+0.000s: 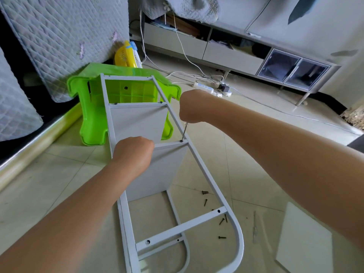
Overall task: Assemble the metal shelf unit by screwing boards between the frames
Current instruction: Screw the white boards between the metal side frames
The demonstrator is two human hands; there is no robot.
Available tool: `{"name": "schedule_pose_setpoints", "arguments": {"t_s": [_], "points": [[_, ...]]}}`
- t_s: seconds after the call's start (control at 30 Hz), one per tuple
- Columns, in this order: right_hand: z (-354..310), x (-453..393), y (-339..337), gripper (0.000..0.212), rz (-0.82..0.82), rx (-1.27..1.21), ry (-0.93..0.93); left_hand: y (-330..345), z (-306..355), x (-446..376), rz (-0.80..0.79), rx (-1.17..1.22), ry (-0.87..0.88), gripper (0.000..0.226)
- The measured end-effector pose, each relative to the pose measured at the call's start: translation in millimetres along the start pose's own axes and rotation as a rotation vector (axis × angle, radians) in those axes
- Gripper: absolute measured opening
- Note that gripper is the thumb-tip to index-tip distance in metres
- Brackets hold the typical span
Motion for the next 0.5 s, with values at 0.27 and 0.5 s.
{"name": "schedule_pose_setpoints", "arguments": {"t_s": [0.27, 0.5], "points": [[60, 31, 19, 0.032, 0.131, -0.369, 0.149, -3, 5, 8, 0.008, 0.031, -0.107, 0.023], [141, 68, 148, 0.026, 0.118, -0.680, 0.403, 0, 50, 0, -0.020, 0.108, -0.019, 0.052]]}}
Point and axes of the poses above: each hand's wrist, its own x-axis away from the middle knuckle, its own y-axis out of the palm, z = x × y, the point moved 6 cm from there along -x, towards the middle knuckle, and after that the axes turned 1 degree about y, right-handed, at the moved point
